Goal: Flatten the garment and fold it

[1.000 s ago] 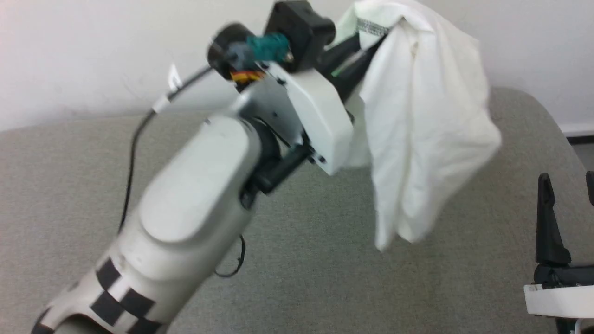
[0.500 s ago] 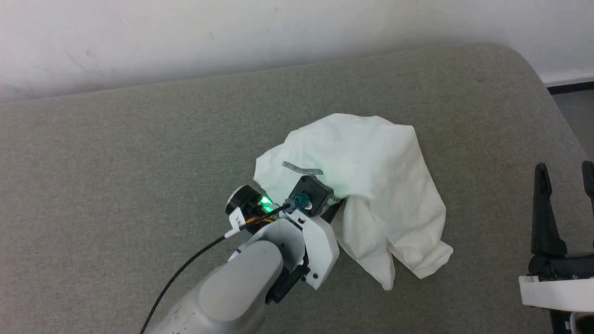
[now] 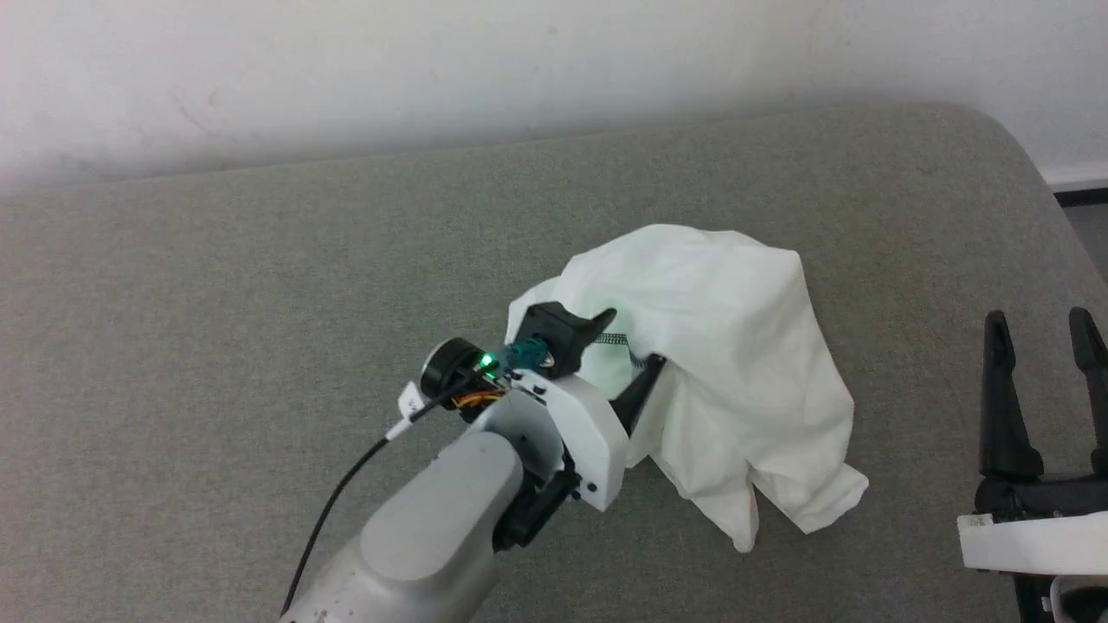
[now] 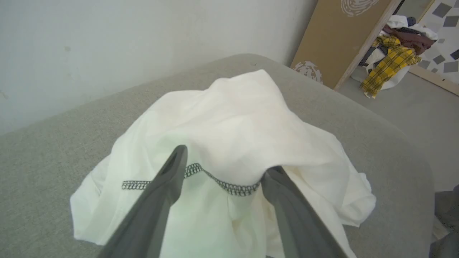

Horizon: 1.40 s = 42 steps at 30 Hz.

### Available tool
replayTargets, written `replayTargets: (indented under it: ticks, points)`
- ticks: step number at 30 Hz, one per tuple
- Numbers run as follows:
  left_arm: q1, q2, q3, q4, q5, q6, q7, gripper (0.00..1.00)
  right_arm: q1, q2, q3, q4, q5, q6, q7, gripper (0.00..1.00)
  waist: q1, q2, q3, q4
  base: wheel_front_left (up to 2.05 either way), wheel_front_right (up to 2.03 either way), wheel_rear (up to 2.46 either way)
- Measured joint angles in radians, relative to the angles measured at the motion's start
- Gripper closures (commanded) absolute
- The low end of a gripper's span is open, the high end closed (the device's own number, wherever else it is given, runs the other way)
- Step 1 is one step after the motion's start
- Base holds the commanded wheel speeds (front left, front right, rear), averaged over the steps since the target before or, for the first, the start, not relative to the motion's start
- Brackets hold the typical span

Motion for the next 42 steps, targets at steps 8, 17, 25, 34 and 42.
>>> replayTargets:
  ticks: [8,17,25,34,42]
  points:
    - [0.118,0.151,0.166,-0.302,-0.052,0.128,-0.091,0.00,0.030,0.000,-0.006,0.003,0.001,0.000,0.006,0.00,-0.0001,0.0000,-0.067,0.043,0.00,0.00,0.00]
    - [0.464,0.312,0.395,-0.679,-0.021,0.335,-0.248,0.00,0.052,0.000,-0.007,0.002,0.015,0.000,0.008,0.00,-0.0001,0.0000,-0.086,0.071,0.00,0.00,0.00]
    - [0.743,0.262,0.562,-0.865,0.184,0.350,-0.256,0.00,0.101,0.000,-0.028,0.028,0.037,0.000,0.007,0.00,-0.0001,0.0000,-0.079,0.077,0.00,0.00,0.00]
    - [0.843,0.095,0.624,-0.814,0.236,0.205,-0.256,0.00,0.123,0.000,-0.027,0.061,0.025,0.000,0.008,0.00,0.0000,-0.0002,-0.100,0.085,0.00,0.00,0.00]
    - [0.836,0.033,0.660,-0.769,0.291,0.109,-0.256,0.00,0.062,-0.028,0.024,0.035,-0.034,0.000,0.156,0.00,0.0000,-0.0002,-0.095,0.110,0.00,0.00,0.00]
